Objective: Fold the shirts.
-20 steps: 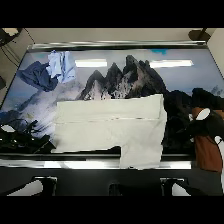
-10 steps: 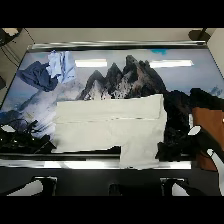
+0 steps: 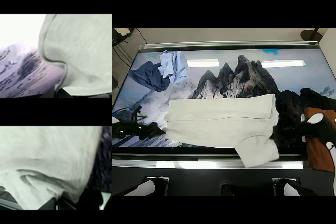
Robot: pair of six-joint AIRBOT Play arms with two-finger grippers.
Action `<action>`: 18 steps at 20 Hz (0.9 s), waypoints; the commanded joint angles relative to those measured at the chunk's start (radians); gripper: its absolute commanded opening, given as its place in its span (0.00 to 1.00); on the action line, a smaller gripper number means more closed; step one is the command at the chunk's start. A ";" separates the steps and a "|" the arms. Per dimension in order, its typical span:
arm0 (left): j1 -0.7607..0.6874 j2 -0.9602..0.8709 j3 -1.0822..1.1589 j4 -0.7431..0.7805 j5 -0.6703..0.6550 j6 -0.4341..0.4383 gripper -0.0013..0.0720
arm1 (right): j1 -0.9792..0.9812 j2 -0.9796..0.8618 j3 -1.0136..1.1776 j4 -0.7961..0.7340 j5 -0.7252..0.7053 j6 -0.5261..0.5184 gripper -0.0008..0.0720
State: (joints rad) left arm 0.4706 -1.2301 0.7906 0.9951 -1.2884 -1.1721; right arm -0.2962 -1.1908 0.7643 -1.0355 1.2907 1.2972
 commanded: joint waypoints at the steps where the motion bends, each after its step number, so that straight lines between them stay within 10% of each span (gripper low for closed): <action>1: -0.059 0.003 0.156 -0.050 0.024 -0.068 0.06 | 0.006 0.000 0.219 0.075 -0.047 0.029 0.07; 10: -0.117 -0.351 0.524 -0.077 0.142 -0.253 0.06 | 0.124 -0.328 0.565 0.103 -0.399 0.187 0.07; 16: -0.175 -0.521 0.578 -0.080 0.151 -0.253 0.07 | 0.183 -0.481 0.565 0.107 -0.383 0.225 0.08; 17: -0.182 -0.530 0.578 -0.080 0.144 -0.253 0.19 | 0.183 -0.486 0.565 0.108 -0.384 0.225 0.08; 18: -0.184 -0.530 0.579 -0.080 0.136 -0.252 0.52 | 0.177 -0.481 0.566 0.107 -0.387 0.219 0.24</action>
State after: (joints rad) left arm 0.3038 -1.7157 1.3540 0.9188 -1.1378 -1.4181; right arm -0.1280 -1.6371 1.3231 -0.9325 0.9154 1.5085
